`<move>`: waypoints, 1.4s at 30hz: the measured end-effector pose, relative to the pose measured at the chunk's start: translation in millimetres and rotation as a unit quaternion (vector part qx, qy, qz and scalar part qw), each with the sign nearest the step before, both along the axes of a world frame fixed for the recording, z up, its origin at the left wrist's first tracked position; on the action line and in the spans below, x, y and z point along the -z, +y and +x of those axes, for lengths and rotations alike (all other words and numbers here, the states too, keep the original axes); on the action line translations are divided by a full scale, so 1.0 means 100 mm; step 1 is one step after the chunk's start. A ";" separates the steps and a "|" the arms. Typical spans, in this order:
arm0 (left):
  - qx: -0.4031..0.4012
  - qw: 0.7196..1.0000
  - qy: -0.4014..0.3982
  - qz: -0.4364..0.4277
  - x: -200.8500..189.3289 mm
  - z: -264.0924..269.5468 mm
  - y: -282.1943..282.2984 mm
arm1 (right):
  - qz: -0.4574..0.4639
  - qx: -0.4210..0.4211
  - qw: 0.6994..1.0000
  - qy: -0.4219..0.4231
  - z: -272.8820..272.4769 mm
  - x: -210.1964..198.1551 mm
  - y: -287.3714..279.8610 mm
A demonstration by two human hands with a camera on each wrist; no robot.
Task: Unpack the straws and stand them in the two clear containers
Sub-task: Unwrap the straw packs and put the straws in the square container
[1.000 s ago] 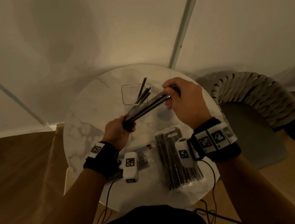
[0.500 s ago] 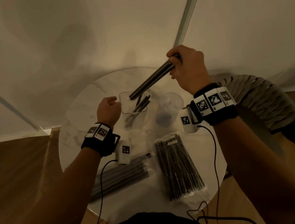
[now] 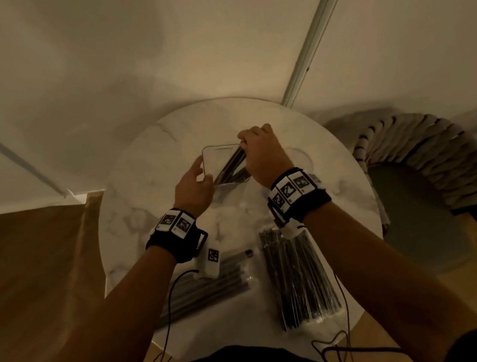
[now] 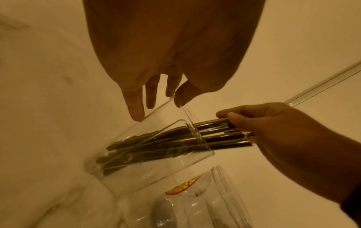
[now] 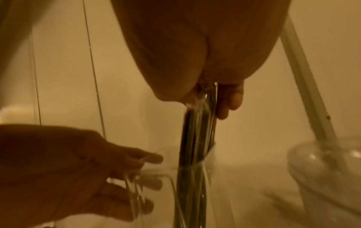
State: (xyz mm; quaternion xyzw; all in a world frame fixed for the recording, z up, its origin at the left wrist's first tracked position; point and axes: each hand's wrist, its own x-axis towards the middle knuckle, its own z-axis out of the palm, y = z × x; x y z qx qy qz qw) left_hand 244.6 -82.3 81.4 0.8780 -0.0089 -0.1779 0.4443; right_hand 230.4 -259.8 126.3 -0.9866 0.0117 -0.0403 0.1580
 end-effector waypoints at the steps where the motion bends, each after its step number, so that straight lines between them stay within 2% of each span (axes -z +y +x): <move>1: -0.005 1.000 0.006 -0.010 0.01 -0.01 0.00 | -0.020 0.003 1.000 -0.008 -0.02 0.05 0.02; 5: -0.016 0.999 0.014 -0.030 0.04 -0.01 0.01 | -0.025 0.037 0.996 -0.079 -0.12 0.07 0.09; 7: -0.023 0.999 0.020 -0.035 0.06 0.00 0.01 | -0.026 0.036 0.996 -0.076 -0.10 0.08 0.08; 10: -0.025 0.999 0.023 -0.040 0.07 -0.01 0.01 | 0.044 0.007 0.998 -0.043 -0.07 0.09 0.07; 16: -0.035 0.998 0.023 -0.046 0.10 -0.01 0.00 | 0.055 0.003 0.994 -0.096 -0.15 0.11 0.05; 18: -0.044 0.997 0.026 -0.051 0.11 -0.02 0.00 | 0.045 -0.001 0.996 -0.074 -0.18 0.13 0.05; 24: -0.057 0.995 0.047 -0.067 0.11 -0.01 0.01 | 0.111 -0.051 0.987 0.101 -0.14 -0.01 -0.14; 32: -0.066 0.993 0.051 -0.084 0.14 -0.03 0.03 | 0.197 0.019 0.980 -0.002 -0.13 -0.03 -0.16; 36: -0.069 0.993 0.049 -0.084 0.16 -0.06 0.02 | 0.141 0.031 0.988 0.052 -0.22 0.10 0.02; 38: -0.072 0.991 0.055 -0.094 0.17 -0.06 0.01 | 0.117 0.029 0.992 0.043 -0.26 0.16 0.08; 42: -0.072 0.990 0.058 -0.106 0.17 -0.06 0.04 | 0.129 0.033 0.991 0.020 -0.27 0.17 0.07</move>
